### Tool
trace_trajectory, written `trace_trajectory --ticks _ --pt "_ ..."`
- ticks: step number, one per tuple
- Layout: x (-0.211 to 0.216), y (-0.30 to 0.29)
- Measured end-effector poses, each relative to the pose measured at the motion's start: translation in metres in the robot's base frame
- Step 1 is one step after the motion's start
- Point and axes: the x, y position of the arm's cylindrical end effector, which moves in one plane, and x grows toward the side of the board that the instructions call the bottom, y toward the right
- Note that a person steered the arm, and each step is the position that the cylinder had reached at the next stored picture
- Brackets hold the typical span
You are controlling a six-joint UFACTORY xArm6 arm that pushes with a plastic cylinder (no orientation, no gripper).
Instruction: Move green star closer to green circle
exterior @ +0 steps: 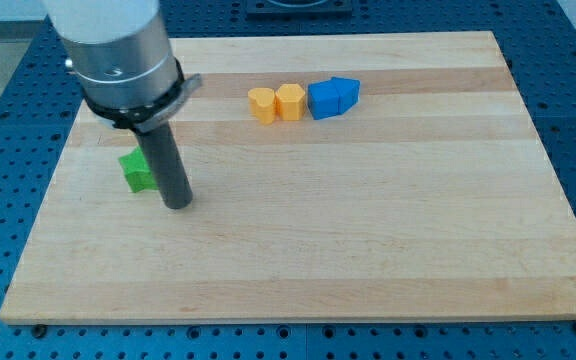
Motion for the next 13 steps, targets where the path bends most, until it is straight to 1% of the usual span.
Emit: trace_trajectory --ticks 1,2,3,4,5,7,8,9,11,12,13 --pt "-0.025 -0.029" --pt "-0.032 -0.06" --pt "-0.006 -0.056" --pt "0.027 -0.068" --pt "0.017 -0.089" --pt "-0.04 -0.09" --pt "-0.041 -0.091" --pt "-0.039 -0.105" --pt "-0.049 -0.125" --pt "-0.037 -0.125" --pt "-0.015 -0.112"
